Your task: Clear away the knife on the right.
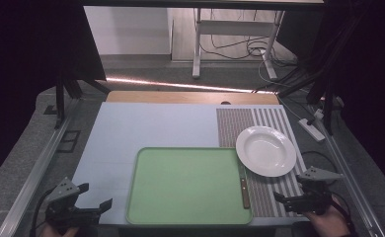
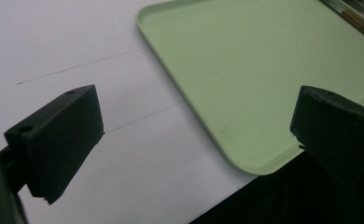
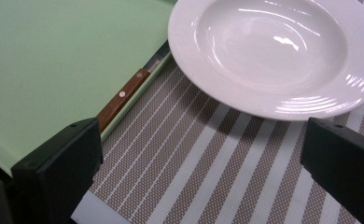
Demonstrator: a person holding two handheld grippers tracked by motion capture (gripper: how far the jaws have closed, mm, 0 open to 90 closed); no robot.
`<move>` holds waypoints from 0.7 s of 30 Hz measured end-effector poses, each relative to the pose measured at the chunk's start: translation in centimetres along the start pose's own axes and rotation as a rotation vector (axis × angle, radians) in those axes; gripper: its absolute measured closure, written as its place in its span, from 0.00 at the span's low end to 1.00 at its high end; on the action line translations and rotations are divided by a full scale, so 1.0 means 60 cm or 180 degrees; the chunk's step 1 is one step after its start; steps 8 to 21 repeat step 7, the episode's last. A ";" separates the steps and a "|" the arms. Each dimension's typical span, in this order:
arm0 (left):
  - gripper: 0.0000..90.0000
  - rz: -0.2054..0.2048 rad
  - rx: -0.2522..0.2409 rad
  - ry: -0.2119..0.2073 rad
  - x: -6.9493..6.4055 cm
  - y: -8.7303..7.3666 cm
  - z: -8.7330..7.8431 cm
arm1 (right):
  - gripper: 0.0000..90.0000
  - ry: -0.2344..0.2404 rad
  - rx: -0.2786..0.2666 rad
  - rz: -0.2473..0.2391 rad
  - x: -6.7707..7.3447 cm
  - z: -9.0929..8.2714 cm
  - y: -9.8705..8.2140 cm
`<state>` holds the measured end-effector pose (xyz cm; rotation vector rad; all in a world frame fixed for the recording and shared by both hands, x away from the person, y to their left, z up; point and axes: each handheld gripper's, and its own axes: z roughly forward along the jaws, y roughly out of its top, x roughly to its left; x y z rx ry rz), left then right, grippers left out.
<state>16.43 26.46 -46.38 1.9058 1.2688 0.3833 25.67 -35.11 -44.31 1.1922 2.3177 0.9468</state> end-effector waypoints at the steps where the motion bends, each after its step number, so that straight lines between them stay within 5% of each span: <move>1: 0.03 0.0000 0.0000 0.0000 0.000 0.000 0.000 | 0.00 -0.0009 0.0017 -0.0006 0.001 -0.001 -0.001; 21: 0.03 -0.0003 -0.0006 -0.0004 0.000 0.001 0.001 | 0.00 -0.0050 0.0057 -0.0045 0.002 -0.004 -0.005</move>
